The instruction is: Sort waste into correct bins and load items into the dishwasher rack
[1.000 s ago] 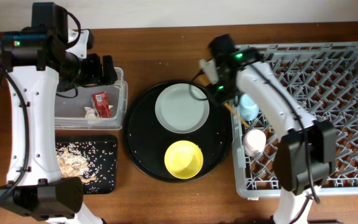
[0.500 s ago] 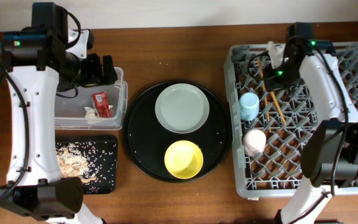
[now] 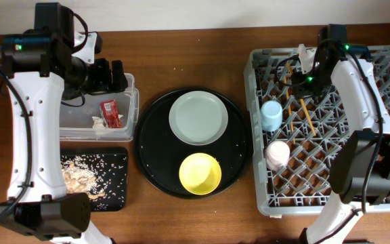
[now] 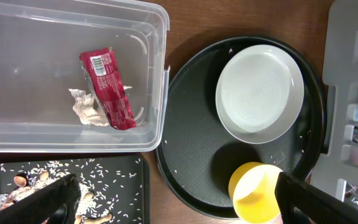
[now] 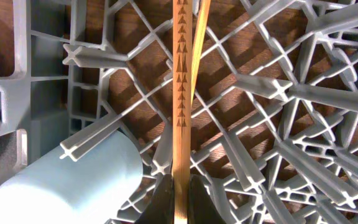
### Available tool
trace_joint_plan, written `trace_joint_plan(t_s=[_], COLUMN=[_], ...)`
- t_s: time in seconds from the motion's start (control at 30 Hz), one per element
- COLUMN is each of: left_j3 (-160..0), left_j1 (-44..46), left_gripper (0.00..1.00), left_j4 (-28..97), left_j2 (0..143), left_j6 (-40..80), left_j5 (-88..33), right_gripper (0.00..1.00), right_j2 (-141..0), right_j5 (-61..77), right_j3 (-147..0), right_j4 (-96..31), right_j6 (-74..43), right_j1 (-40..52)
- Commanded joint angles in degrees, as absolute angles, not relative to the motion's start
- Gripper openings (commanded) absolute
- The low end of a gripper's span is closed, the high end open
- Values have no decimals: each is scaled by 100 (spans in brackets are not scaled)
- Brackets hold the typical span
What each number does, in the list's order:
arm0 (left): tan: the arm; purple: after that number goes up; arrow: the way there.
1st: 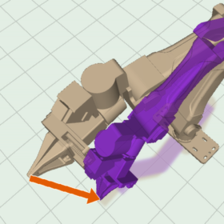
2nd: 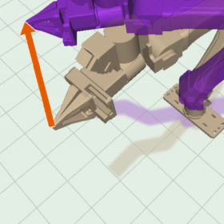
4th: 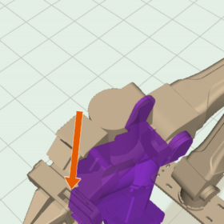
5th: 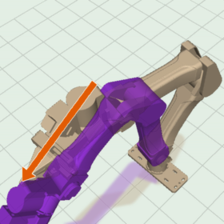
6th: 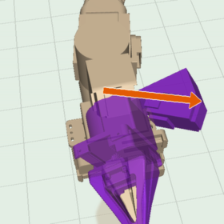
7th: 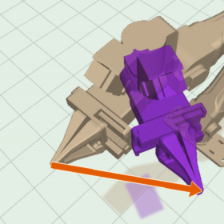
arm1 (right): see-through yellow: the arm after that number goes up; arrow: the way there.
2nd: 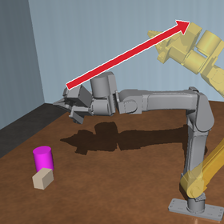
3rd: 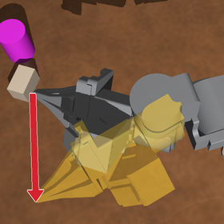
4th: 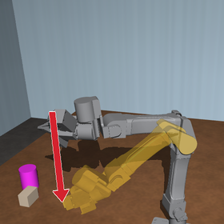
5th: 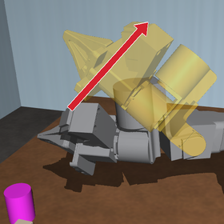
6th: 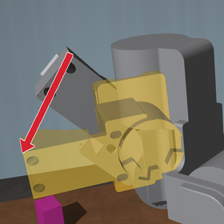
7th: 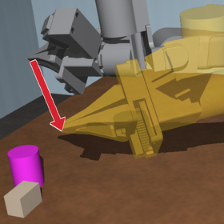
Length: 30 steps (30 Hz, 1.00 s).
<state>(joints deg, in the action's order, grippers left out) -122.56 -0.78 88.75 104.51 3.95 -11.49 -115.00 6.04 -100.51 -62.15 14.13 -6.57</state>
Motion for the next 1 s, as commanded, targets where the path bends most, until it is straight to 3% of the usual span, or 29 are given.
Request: trace_joint_plan(t_s=[0.0, 0.07, 0.23, 0.4, 0.47, 0.6, 0.8, 0.97], left_j3=[-12272, -12272, -12272, -12272, -12272, -12272, -12272, -12272], left_j1=[-93, -93, -93, -93, -93, -93, -93, -93], left_gripper=[99, 99, 99, 99, 99, 99, 99, 99], left_j4=[8882, 8882, 8882, 8882, 8882, 8882, 8882, 8879], left_j2=[10455, 10455, 10455, 10455, 10455, 10455, 10455, 10455], left_j6=[366, 366, 366, 366, 366, 366, 366, 366], left_j5=[-1107, -1107, -1107, -1107, -1107, -1107, -1107, -1107], right_gripper=[29, 38, 40, 39, 38, 36, 37, 39], right_j2=[-11480, -11480, -11480, -11478, -11478, -11480, -11487, -11491], right_j5=[537, 537, 757, 3837, 4445, 3621, 1144, 78], right_j3=[-10180, -10180, -10180, -10221, -10221, -10219, -10114, -10066], right_j4=[-6213, -6219, -6263, -6324, -6333, -6346, -6224, -6064], right_j6=[1409, 1409, 1151, 827, 652, 548, -698, -1059], right_j1=[-683, -683, -679, -659, -493, 242, 1706, 2222])
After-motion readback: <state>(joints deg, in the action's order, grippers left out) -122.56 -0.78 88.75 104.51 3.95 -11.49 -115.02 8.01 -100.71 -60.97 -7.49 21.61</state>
